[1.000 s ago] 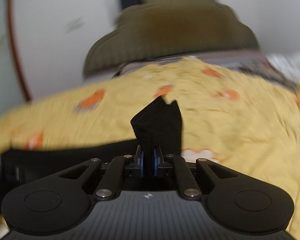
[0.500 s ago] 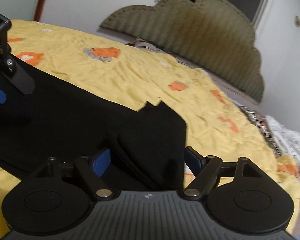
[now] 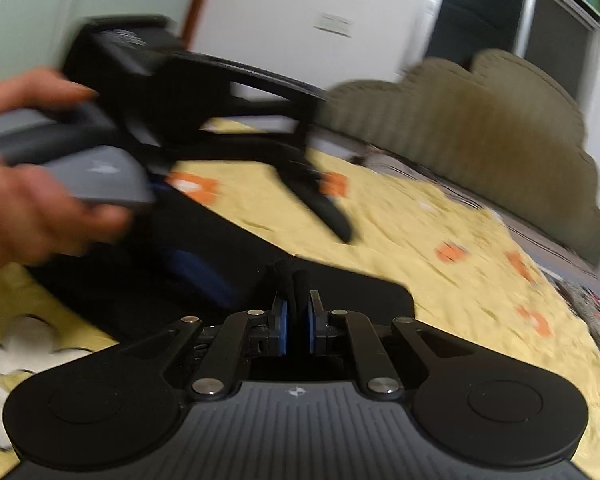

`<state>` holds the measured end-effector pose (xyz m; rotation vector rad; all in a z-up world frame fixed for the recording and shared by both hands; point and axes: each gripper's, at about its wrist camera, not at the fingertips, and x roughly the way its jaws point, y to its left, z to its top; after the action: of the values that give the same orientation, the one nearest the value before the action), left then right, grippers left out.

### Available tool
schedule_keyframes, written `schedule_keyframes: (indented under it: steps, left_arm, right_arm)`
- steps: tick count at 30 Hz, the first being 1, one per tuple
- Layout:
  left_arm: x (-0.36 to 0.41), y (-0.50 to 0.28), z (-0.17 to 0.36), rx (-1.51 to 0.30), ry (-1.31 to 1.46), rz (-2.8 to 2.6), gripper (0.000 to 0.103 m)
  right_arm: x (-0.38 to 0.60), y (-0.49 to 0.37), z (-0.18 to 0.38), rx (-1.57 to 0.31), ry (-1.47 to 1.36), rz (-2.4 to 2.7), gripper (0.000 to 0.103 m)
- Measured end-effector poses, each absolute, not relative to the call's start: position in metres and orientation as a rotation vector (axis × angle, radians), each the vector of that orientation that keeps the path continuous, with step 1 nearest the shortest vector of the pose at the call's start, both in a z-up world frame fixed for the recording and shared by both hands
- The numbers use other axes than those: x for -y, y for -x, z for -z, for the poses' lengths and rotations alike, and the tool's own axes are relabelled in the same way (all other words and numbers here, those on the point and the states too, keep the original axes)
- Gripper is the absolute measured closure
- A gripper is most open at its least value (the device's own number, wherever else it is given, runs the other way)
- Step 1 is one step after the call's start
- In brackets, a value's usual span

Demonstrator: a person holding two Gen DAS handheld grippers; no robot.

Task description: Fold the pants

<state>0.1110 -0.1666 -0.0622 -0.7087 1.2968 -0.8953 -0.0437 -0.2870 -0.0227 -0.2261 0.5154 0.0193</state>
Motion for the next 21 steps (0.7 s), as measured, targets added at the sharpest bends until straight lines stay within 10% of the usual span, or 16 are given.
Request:
schedule_keyframes:
  steps: [2, 4, 7, 21]
  left_arm:
    - [0.165, -0.115, 0.064, -1.290, 0.725, 0.841, 0.014]
    - [0.162, -0.119, 0.064, -1.273, 0.741, 0.813, 0.057]
    - [0.157, -0.118, 0.053, -1.189, 0.637, 0.781, 0.093]
    - [0.096, -0.098, 0.002, -0.903, 0.087, 0.481, 0.099]
  right_arm:
    - [0.281, 0.044, 0.018, -0.506, 0.198, -0.064, 0.094]
    - [0.276, 0.042, 0.015, -0.503, 0.183, -0.091, 0.094]
    - [0.269, 0.036, 0.017, -0.516, 0.199, -0.095, 0.094]
    - [0.215, -0.012, 0.019, -0.521, 0.056, -0.346, 0.094]
